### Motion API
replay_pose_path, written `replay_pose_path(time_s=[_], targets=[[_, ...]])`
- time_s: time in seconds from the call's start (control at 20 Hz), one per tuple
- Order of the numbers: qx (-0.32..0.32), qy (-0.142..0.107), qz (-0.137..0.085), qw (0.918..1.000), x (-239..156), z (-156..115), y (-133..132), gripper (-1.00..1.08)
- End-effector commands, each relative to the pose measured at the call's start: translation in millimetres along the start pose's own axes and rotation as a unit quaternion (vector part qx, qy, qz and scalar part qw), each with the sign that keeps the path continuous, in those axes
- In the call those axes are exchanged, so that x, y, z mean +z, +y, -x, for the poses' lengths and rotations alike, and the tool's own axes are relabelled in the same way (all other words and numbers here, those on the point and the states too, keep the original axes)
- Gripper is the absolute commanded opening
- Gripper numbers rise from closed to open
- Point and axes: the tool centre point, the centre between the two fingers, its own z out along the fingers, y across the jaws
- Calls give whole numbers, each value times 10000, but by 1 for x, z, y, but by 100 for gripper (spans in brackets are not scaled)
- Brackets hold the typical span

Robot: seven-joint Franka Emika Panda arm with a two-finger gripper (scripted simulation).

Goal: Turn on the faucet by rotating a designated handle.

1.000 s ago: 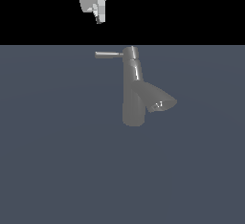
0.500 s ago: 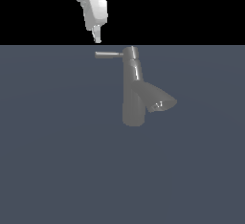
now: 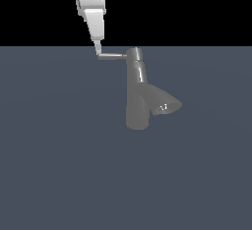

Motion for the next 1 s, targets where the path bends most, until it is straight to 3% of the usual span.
replay_pose_path(time_s=[0.0,0.3,0.65,0.95], targets=[[81,-19,-8,10000,4,1,-3,-100],[112,-31,-17,9999,5,2,-4,-100],[119,95,248,9996,29,-10,6,-100],[123,101,268,9995,31,-11,7,-100]])
